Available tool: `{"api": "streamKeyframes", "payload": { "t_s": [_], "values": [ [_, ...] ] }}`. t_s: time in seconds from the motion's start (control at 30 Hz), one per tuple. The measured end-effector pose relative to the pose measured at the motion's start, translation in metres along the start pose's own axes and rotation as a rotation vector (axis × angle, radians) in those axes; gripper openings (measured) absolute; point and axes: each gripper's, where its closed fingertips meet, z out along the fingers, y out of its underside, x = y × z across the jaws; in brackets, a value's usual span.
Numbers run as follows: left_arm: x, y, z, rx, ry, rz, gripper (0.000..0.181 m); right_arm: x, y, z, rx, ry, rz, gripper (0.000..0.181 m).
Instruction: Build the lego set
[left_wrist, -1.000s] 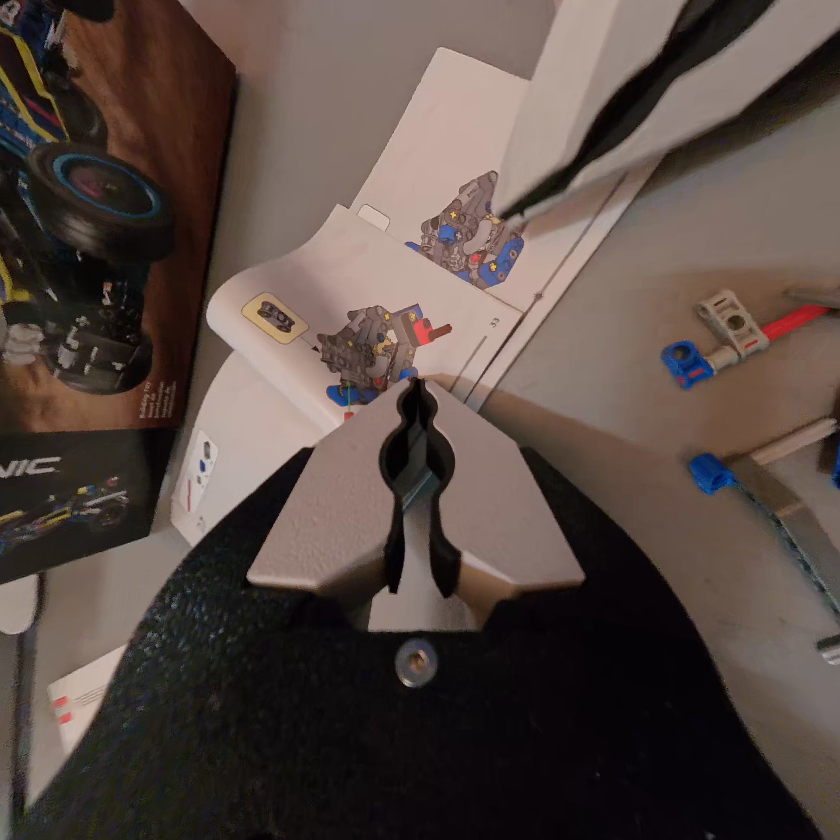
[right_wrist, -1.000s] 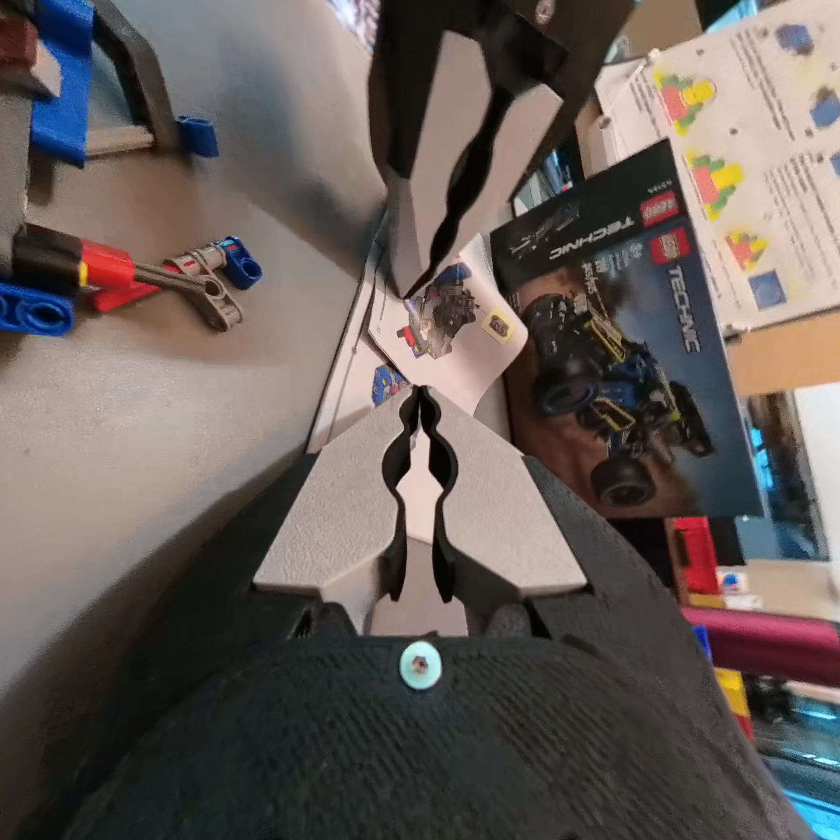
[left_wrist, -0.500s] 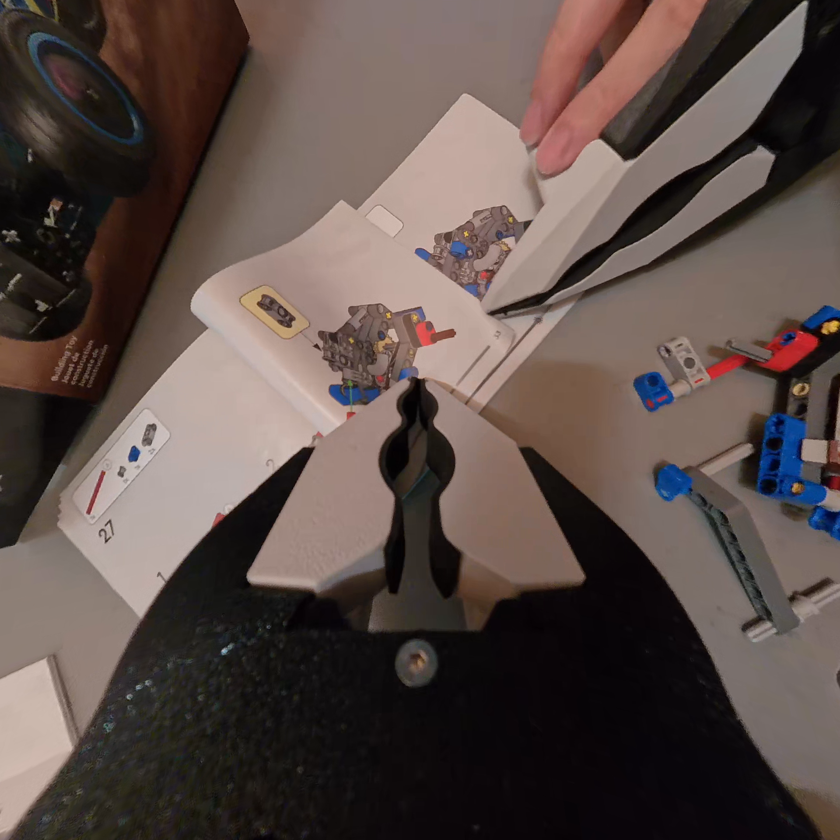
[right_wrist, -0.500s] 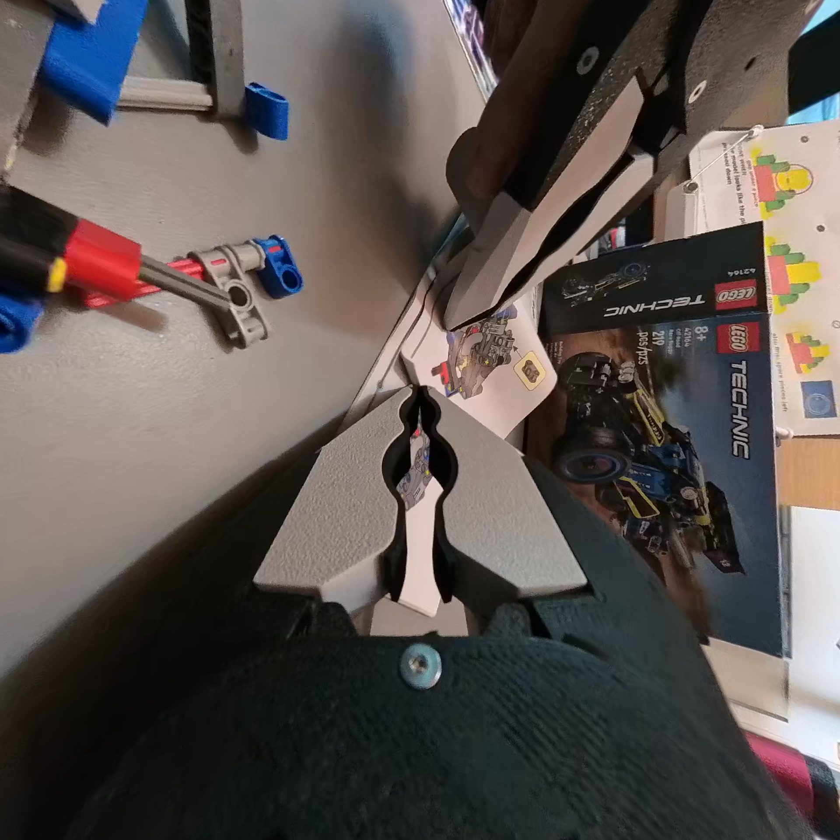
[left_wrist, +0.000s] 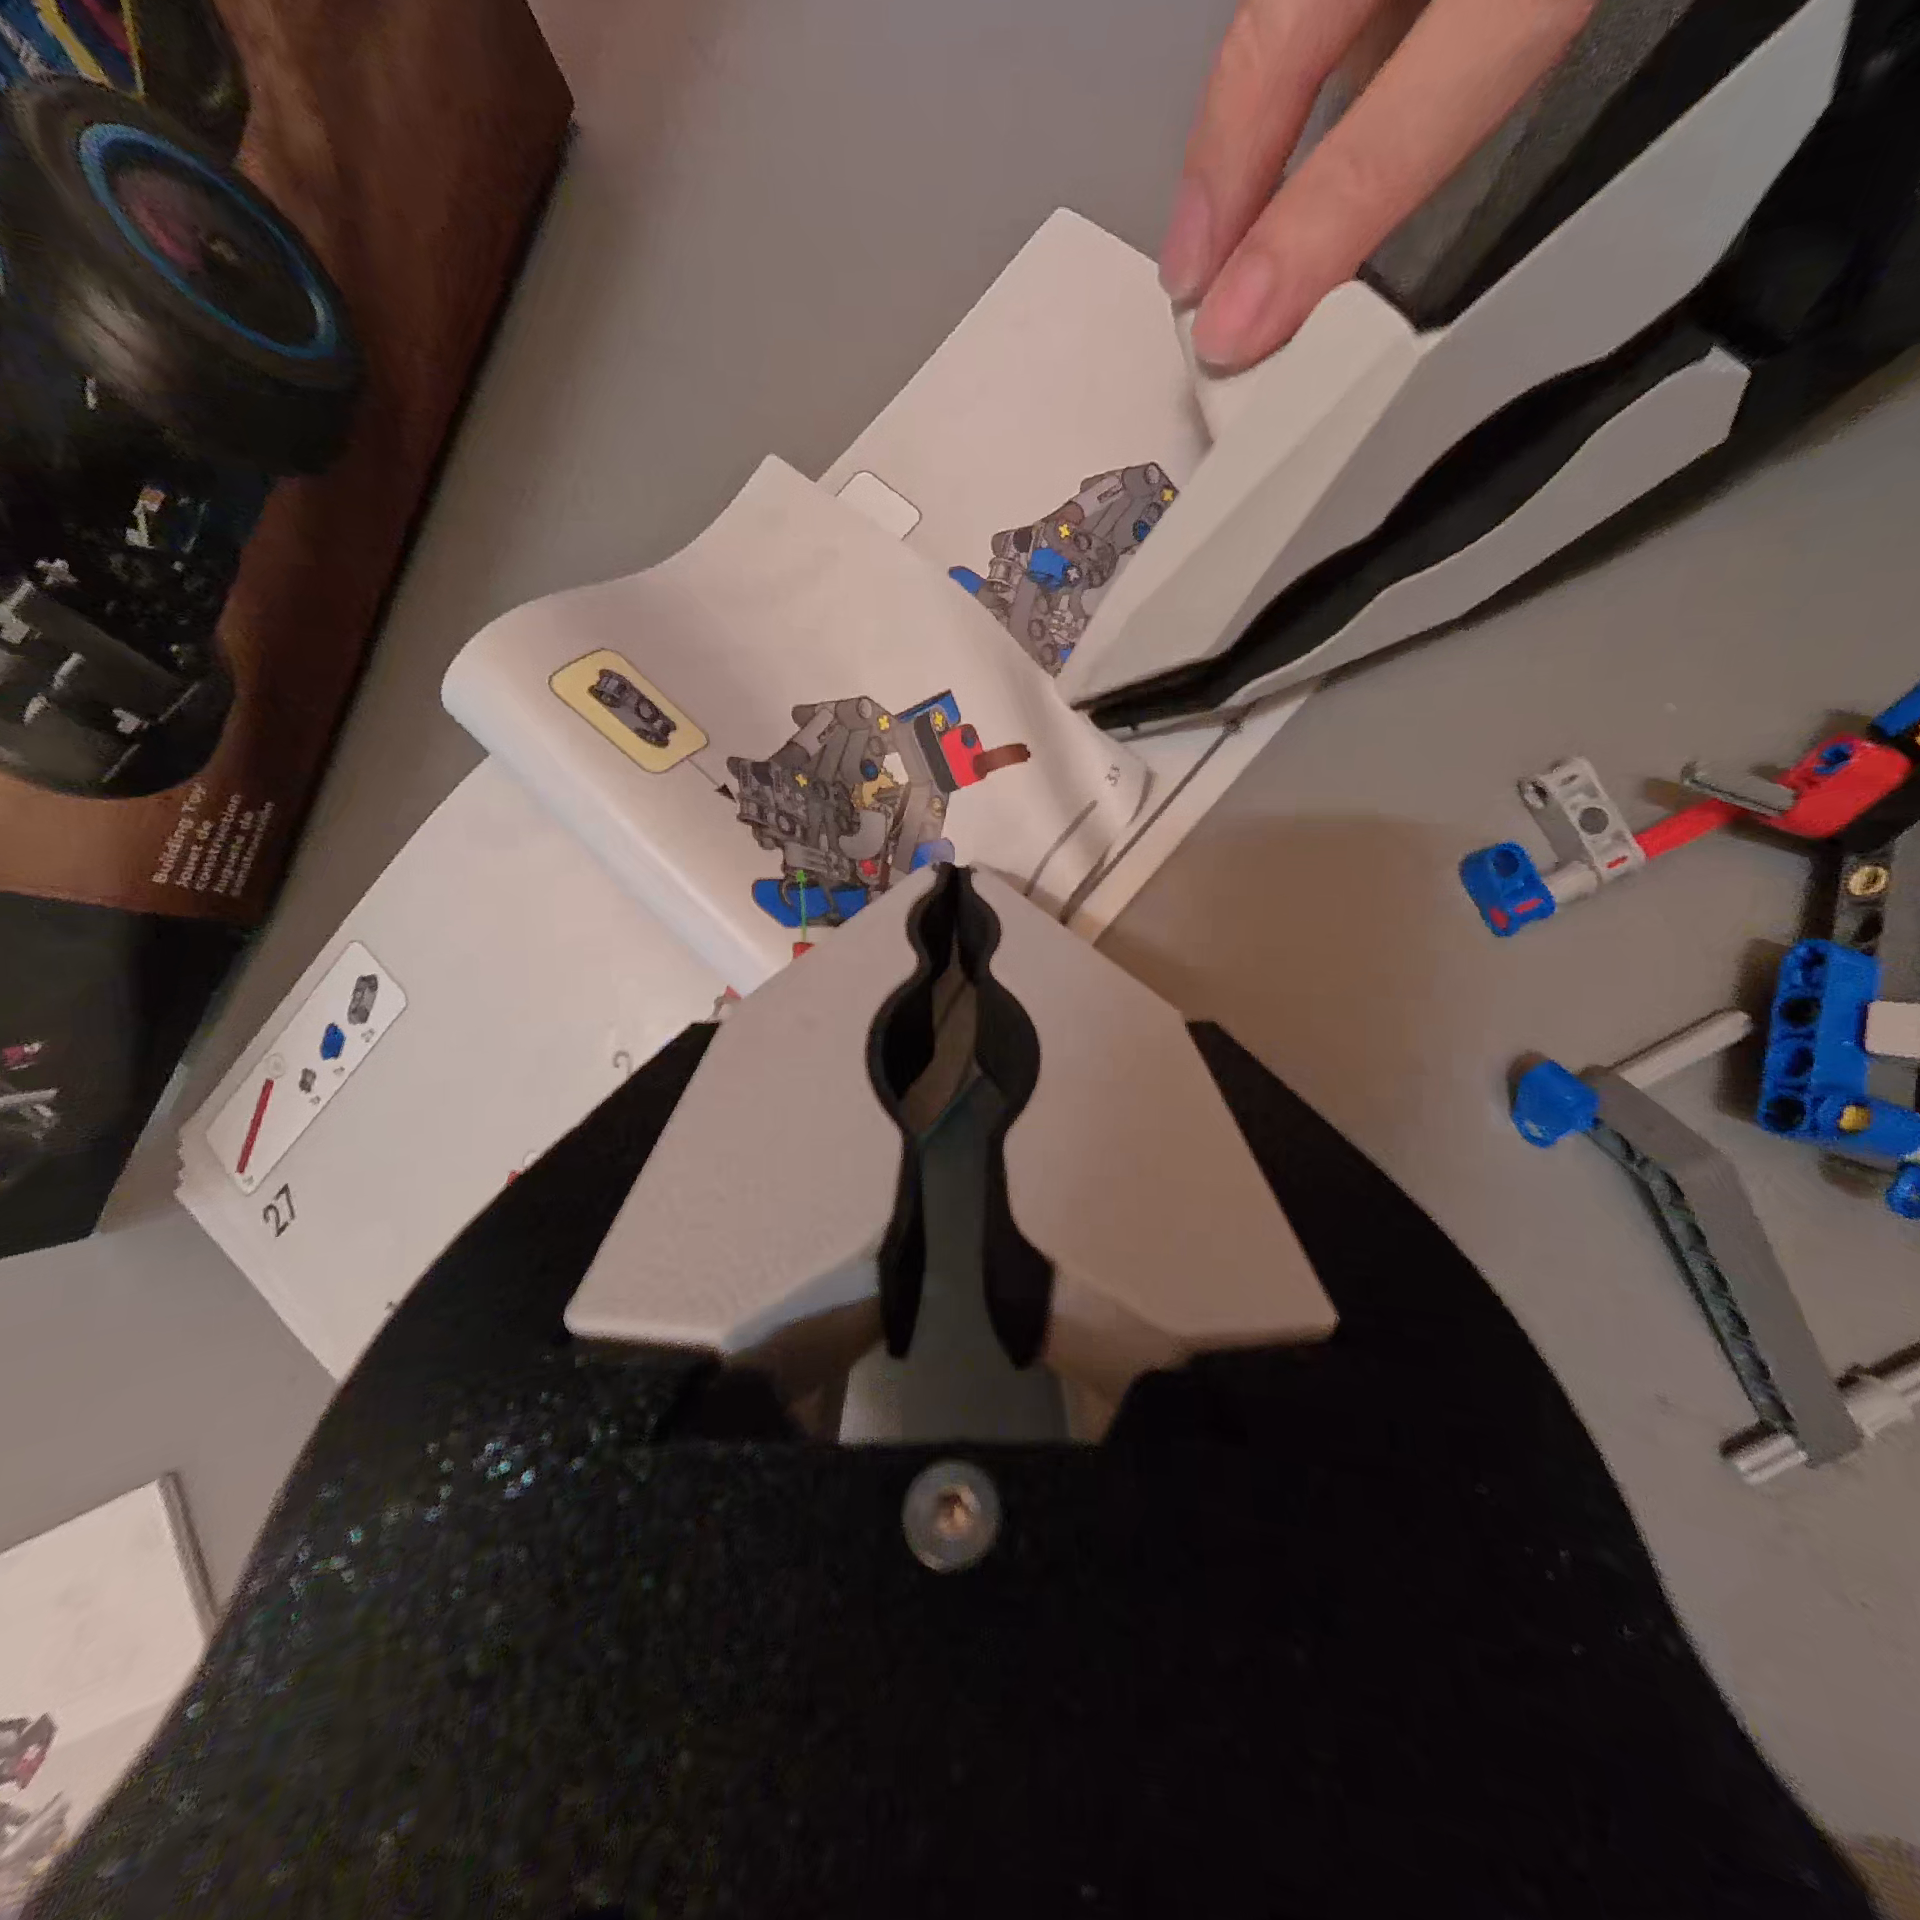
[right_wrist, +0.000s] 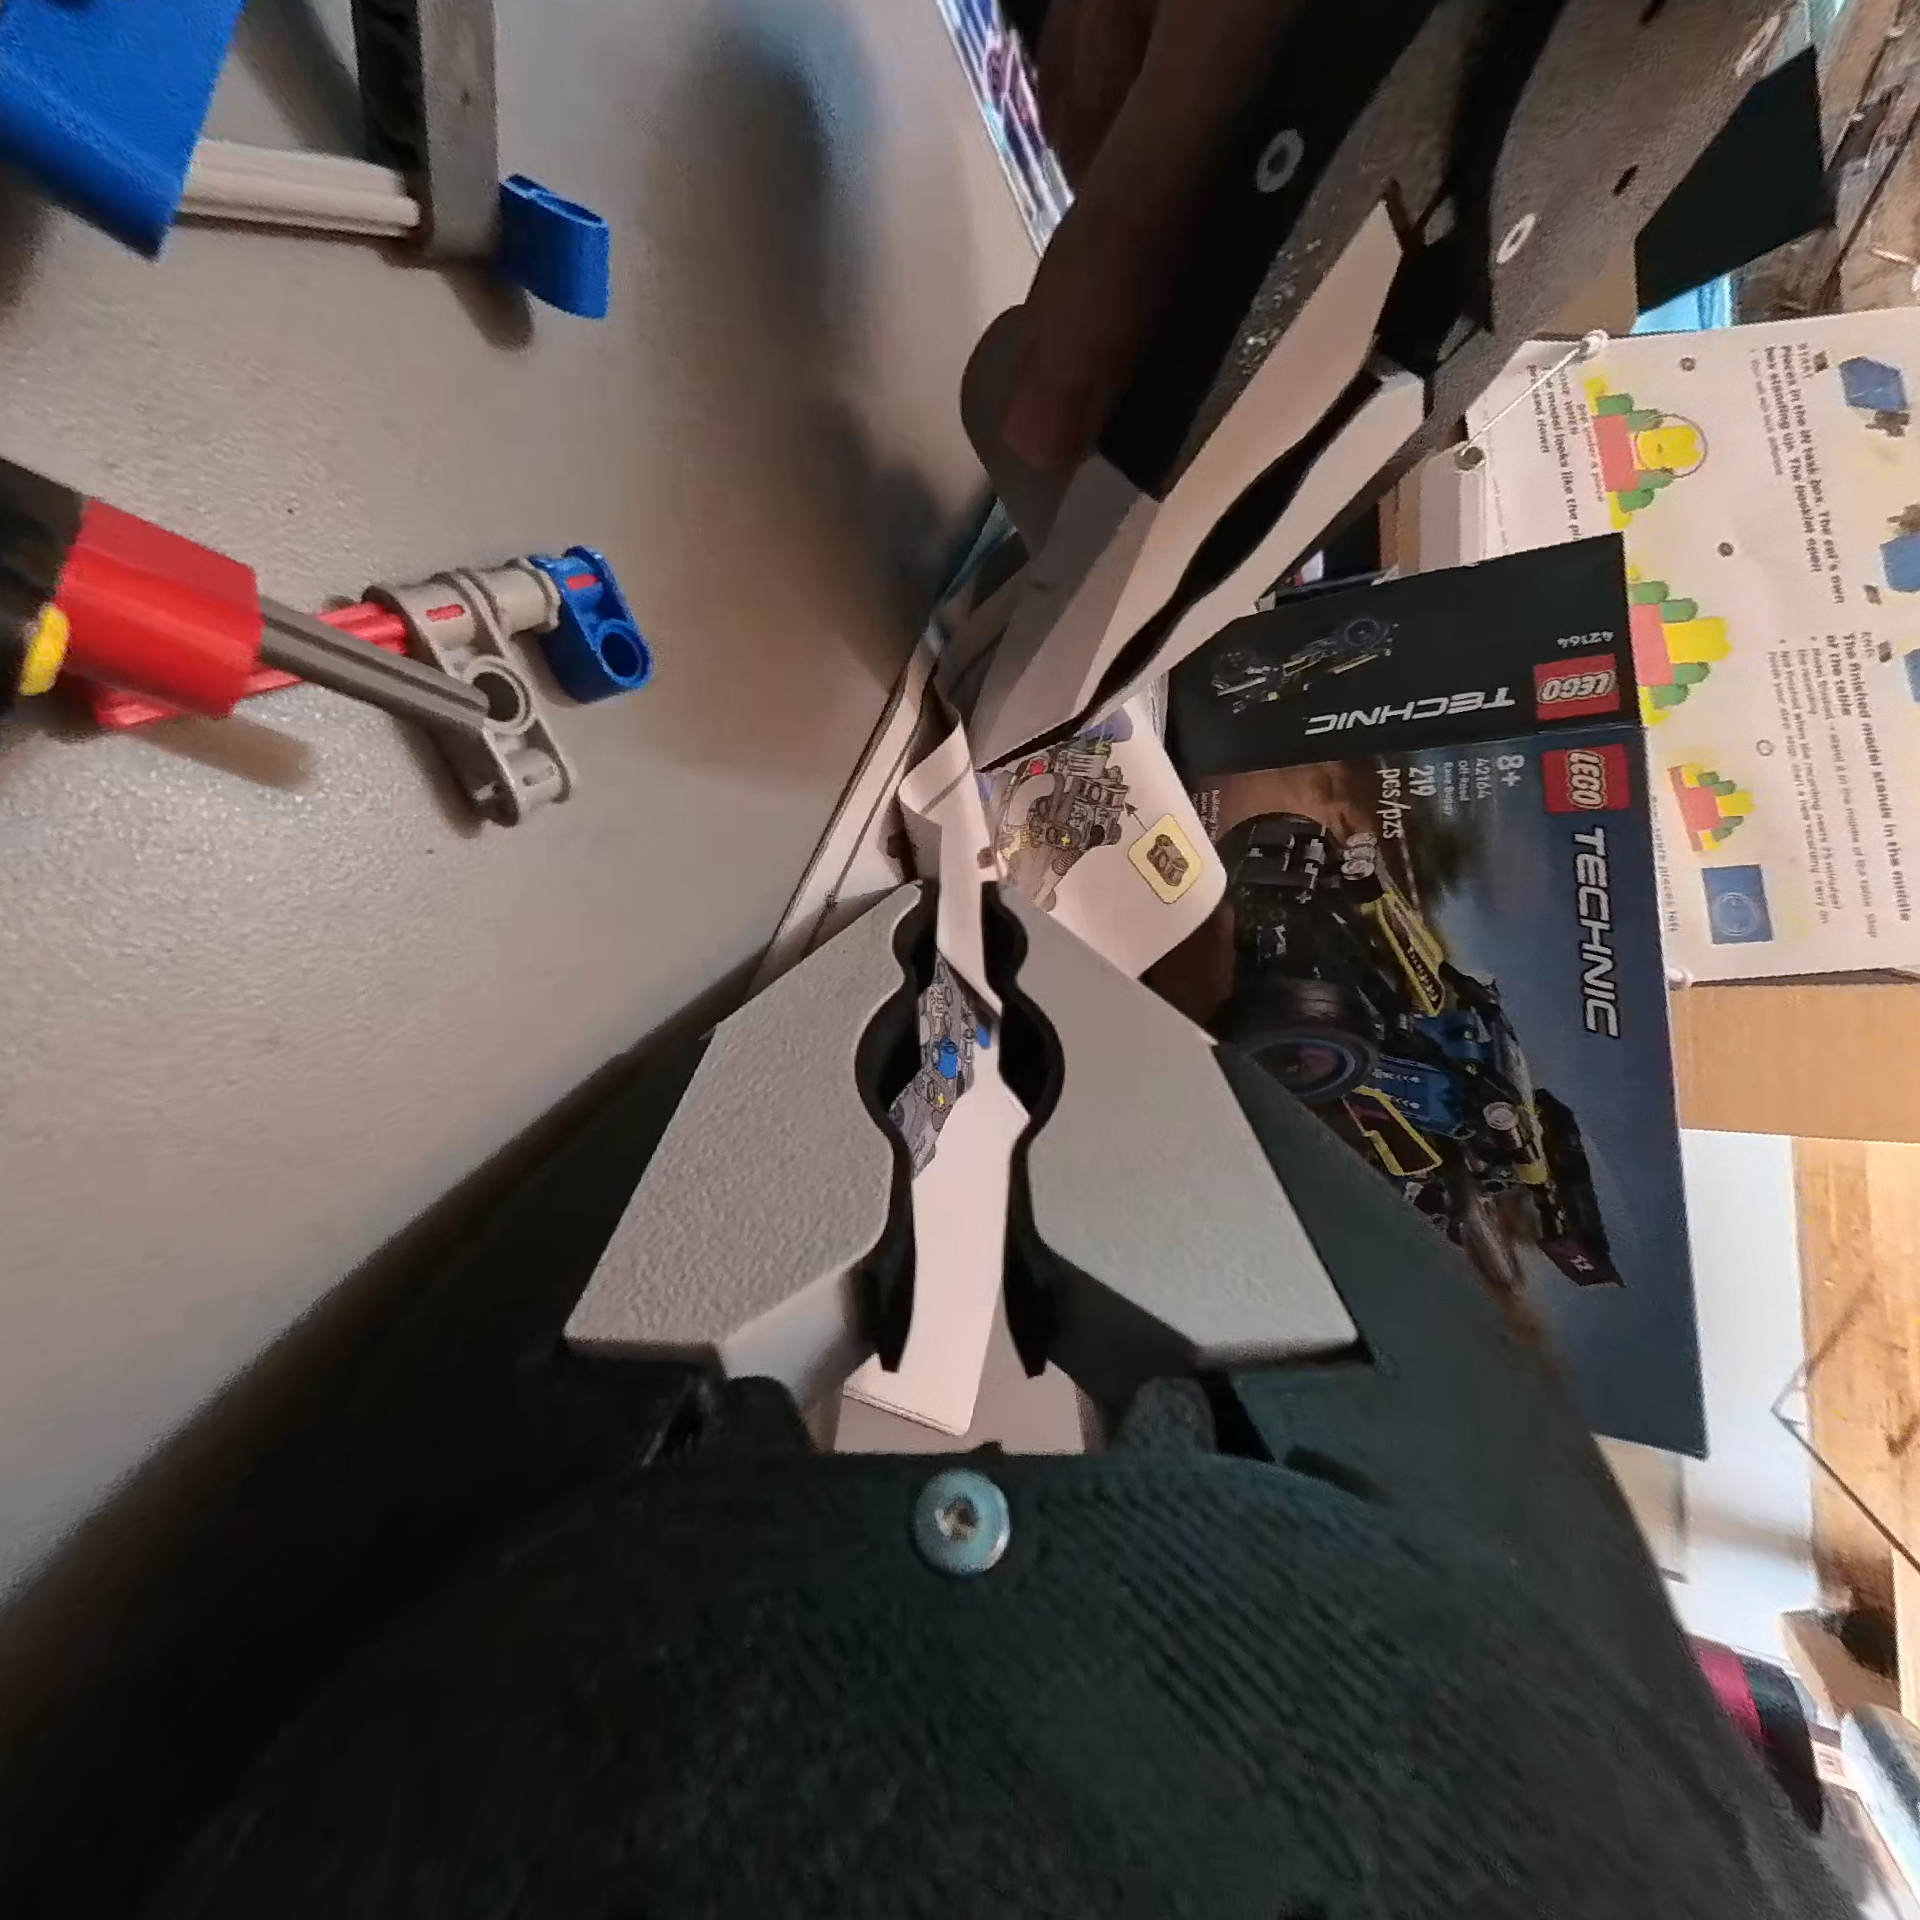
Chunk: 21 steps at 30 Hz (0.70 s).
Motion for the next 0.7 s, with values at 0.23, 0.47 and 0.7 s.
{"api": "streamKeyframes", "payload": {
  "t_s": [0.23,0.47,0.7],
  "values": [
    [0.0,0.0,0.0,-0.015,0.003,-0.002,0.0,0.006,0.001,-0.002,0.008,0.042,0.002,0.017],
    [0.0,0.002,-0.002,-0.01,-0.009,0.028,0.0,-0.006,-0.003,-0.004,0.021,-0.007,-0.039,0.0],
    [0.012,-0.013,-0.016,0.058,0.002,0.131,0.007,0.005,-0.008,-0.005,0.048,0.059,0.023,0.0]
  ]
}}
